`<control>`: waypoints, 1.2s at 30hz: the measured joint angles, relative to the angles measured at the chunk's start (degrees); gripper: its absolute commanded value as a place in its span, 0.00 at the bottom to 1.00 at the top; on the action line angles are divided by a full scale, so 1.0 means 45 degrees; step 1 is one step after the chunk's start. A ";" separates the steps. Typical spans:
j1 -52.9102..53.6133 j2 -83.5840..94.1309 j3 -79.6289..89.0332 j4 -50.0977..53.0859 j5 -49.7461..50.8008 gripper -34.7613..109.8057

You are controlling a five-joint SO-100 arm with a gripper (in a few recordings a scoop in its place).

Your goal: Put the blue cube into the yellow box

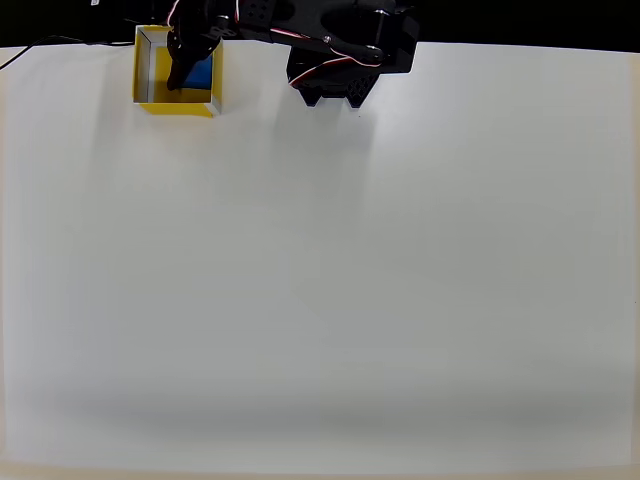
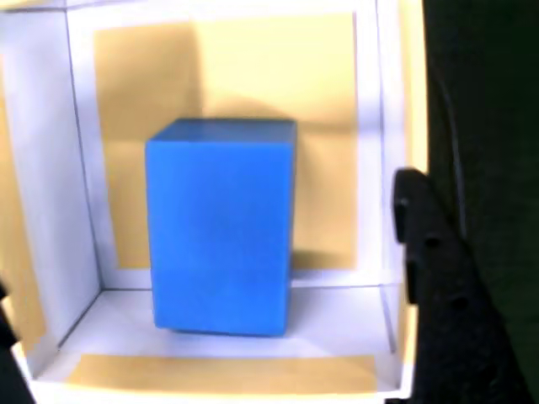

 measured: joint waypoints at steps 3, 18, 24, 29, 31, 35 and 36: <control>-0.0020 0.0078 -0.0039 0.0000 -0.0137 0.63; -0.8281 0.4199 0.0234 -0.0137 0.0977 0.59; -1.3066 0.5156 0.1621 -0.0820 0.0801 0.58; -1.6582 0.6211 0.3867 -0.1582 0.0918 0.55; -1.7773 0.6953 0.5000 -0.1855 0.0957 0.53; -1.9023 0.8613 0.7227 -0.1699 0.0820 0.46; -1.9277 0.9082 0.7676 -0.1543 0.0977 0.44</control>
